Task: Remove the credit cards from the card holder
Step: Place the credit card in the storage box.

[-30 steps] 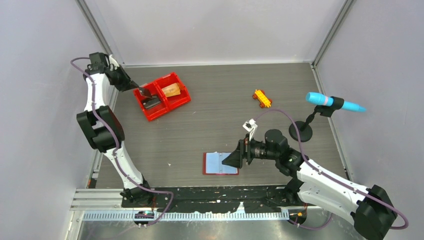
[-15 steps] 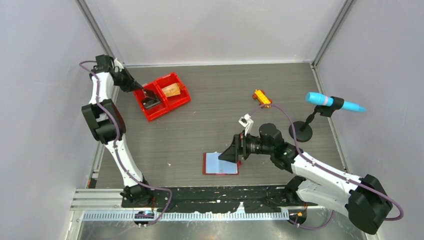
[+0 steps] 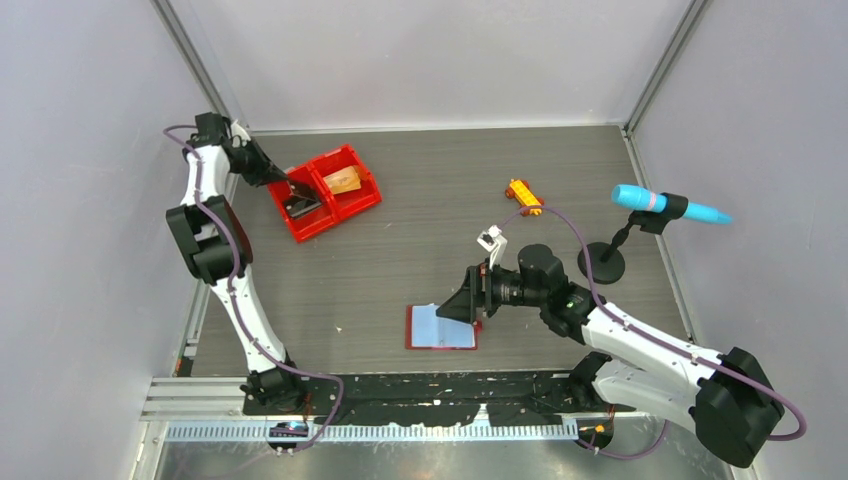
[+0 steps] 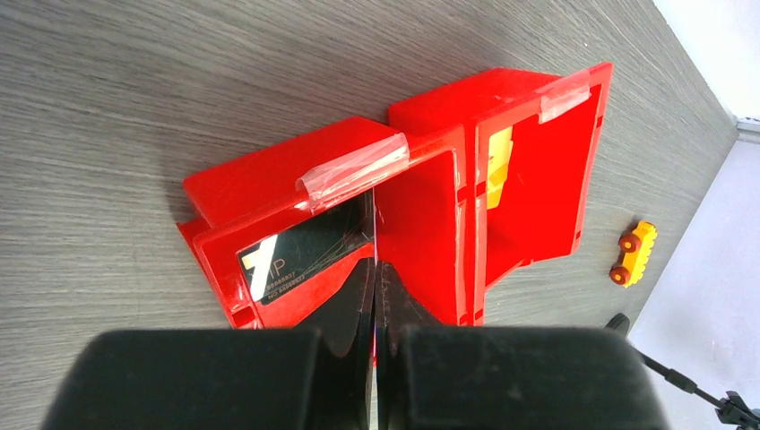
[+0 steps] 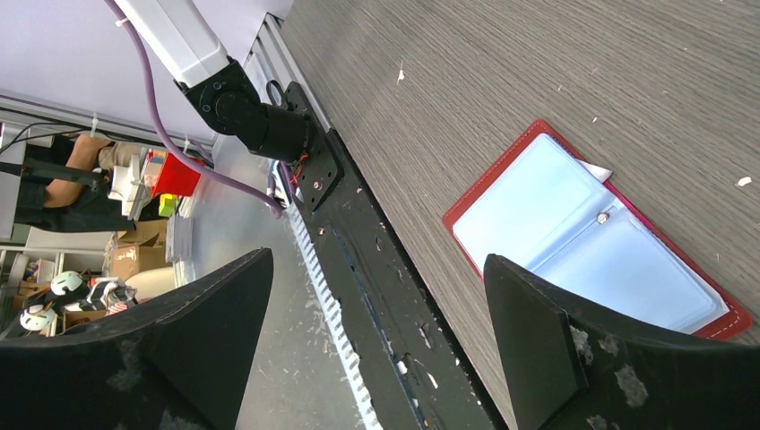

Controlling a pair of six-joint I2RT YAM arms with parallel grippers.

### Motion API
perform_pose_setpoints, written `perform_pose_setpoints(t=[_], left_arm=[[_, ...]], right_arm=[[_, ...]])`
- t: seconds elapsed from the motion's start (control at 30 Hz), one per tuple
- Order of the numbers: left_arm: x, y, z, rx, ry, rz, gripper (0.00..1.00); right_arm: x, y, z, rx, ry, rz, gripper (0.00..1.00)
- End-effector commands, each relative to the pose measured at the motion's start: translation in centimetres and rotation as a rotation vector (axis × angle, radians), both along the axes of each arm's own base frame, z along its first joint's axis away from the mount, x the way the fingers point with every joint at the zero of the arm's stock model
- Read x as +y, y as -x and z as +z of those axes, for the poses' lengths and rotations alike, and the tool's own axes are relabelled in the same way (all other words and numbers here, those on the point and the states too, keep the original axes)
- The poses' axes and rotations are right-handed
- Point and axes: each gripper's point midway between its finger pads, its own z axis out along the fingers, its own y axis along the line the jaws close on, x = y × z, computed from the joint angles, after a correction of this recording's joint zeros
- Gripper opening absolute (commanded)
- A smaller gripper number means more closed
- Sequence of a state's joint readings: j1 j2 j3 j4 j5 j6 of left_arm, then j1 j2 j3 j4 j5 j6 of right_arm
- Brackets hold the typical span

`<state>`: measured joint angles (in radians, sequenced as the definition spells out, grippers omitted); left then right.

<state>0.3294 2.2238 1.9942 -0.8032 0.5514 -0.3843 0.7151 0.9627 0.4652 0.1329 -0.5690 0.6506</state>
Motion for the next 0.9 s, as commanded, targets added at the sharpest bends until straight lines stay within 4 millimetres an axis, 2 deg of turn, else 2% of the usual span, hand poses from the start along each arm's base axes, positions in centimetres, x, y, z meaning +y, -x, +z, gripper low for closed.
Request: perform_pose_setpoints(t=[0.0,0.23,0.43,0.63,0.87], left_arm=[[0.2,-1.3,1.7,-0.076,-0.007,-0.022,0.00],[0.5,-1.5,1.2,-0.069,-0.021,-0.009,0.00],[0.5,-1.6,0.7,-0.060,-0.018,-0.007,0.04],[0.5,-1.7,0.7,-0.063,-0.021,-0.010,0.12],[0.7,-2.1,2.1,-0.080,-0.026,-0.002,0.23]], right_arm=[[0.3,-1.0,1.8,-0.064,-0.027,-0.008,0.95],[0.3,-1.3,1.7,-0.064,-0.022,-0.011,0.96],[0.2,-1.4,1.7,-0.063,-0.020,-0.013,0.95],[0.1,-1.5,1.9,-0.076,-0.022,-0.015,0.95],[-0.1,-1.8,1.9,-0.073,-0.024,-0.029,0.95]])
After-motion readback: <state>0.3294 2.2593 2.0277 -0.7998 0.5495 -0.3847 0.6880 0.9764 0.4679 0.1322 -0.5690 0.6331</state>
